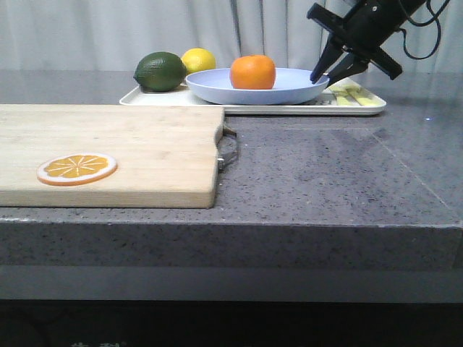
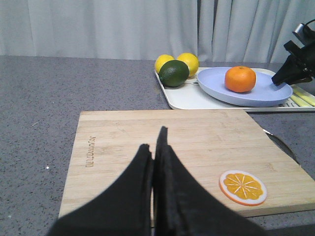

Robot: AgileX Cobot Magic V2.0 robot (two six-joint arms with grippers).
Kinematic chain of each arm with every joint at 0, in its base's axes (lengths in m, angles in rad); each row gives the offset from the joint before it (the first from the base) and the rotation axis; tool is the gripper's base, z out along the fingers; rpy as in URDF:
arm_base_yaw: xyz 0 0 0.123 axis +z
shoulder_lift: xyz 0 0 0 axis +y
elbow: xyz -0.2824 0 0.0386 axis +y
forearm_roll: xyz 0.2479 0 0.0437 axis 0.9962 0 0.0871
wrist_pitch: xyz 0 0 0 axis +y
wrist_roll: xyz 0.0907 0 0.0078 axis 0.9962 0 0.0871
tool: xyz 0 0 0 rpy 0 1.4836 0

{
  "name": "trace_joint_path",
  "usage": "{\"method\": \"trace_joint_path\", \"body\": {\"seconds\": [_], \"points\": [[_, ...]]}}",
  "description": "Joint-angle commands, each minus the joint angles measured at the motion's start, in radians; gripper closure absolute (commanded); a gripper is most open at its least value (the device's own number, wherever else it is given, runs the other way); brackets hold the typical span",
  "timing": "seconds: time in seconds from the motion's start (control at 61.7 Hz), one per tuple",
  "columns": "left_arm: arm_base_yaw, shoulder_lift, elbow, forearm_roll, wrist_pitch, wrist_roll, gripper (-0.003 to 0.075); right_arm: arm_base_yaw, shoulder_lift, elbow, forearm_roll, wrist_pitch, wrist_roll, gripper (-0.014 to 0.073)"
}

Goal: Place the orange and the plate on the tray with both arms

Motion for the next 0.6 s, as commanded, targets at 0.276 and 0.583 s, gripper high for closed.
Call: {"method": "trace_joint_path", "body": {"seconds": [0.276,0.583], "points": [[0.001,0.013,-0.025,-0.009,-0.091,-0.008,0.0738,-0.002,-0.107,-0.278,-0.014,0.149,-0.032,0.0646],[0.001,0.013,-0.025,-0.009,-0.091,-0.008,0.0738,0.001,-0.223,-0.295,-0.140,0.155,-0.030,0.0706]]}}
